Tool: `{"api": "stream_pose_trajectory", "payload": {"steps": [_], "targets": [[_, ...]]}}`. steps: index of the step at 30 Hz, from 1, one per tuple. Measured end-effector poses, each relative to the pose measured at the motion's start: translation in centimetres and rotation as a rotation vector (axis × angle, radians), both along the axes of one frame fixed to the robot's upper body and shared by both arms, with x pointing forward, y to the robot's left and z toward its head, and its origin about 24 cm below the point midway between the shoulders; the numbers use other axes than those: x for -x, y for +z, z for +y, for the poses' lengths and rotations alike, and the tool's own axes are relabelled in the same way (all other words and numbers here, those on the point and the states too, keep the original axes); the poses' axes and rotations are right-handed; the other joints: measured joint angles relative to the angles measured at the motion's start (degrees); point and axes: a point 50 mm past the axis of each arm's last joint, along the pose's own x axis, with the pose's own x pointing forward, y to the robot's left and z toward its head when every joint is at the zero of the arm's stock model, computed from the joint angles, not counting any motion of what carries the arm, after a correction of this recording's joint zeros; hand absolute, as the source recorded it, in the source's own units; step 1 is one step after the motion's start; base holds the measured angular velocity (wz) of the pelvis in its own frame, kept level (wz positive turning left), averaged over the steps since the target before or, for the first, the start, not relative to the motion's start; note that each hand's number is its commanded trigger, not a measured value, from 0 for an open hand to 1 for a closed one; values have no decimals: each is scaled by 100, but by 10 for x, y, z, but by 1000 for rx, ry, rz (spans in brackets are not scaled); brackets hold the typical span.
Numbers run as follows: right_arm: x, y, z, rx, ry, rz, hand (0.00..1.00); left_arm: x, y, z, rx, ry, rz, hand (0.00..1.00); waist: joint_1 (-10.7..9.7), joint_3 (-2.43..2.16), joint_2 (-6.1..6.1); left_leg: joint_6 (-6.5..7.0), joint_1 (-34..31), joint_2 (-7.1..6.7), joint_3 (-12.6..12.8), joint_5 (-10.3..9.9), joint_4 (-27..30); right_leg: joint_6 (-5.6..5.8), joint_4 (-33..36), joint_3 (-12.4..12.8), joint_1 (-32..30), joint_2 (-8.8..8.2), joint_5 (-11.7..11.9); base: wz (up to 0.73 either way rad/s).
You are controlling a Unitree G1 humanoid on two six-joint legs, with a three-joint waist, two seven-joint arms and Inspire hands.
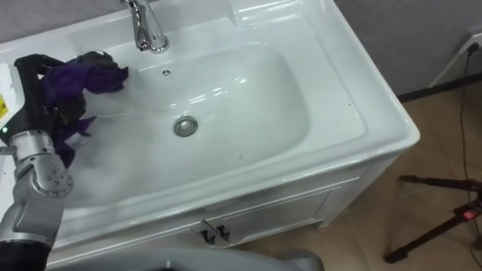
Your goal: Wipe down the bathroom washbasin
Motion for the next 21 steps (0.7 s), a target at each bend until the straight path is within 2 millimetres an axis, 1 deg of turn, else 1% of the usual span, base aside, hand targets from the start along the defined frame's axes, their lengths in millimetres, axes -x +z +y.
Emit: {"api": "stream_pose_trajectory", "payload": {"steps": [2, 5, 10, 12, 14, 16, 18, 21], "targets": [[0, 0, 0, 1, 1, 3, 0, -1, 3, -1, -3, -5, -29, 100, 6, 5, -14, 0, 5, -2, 2, 0, -2, 0, 2, 14, -2, 0, 0, -3], [-5, -1, 3, -9, 15, 0, 0, 0, 5, -1, 11, -5, -58, 100, 3, 20, -56, 0, 32, -3, 7, 0, -2, 0, 9, 63, -8, 9, 0, -8], [-5, -3, 7, -26, 22, 0, 0, 0, 6, -2, 4, 0, -89, 100, 28, -8, -88, 0, 65, -3, 9, 0, -5, 0, 0, 86, -26, 18, 0, -1], [-4, -3, 7, -26, 22, 2, 0, 0, 7, 0, 2, 8, -94, 100, 144, -13, -80, 0, 70, -4, 8, 0, -5, -2, 0, 151, -33, 26, 3, -12], [-3, -3, 7, -26, 24, 6, 0, 1, 8, 3, 0, 19, -96, 100, 163, -14, -50, 0, 64, -8, 4, -1, -5, 0, -7, 148, -38, 21, 6, -4], [-3, -3, 7, -25, 31, 11, 0, 2, 10, 8, -5, 38, -102, 100, 194, -23, 7, 0, 59, -11, 6, -1, -5, 2, -5, 156, -60, 19, 7, -2], [-3, -2, 6, -23, 50, 18, 0, 4, 12, 15, -12, 70, -112, 100, 245, -42, 102, 0, 32, -14, -4, -1, -5, 2, 1, 144, -50, 14, 7, 0], [-1, -3, 6, -22, 59, 31, 0, 6, 15, 22, -21, 107, -126, 100, 303, -48, 183, 0, 34, -11, -9, -1, -3, 1, 3, 131, -48, 14, 6, 0]]}}
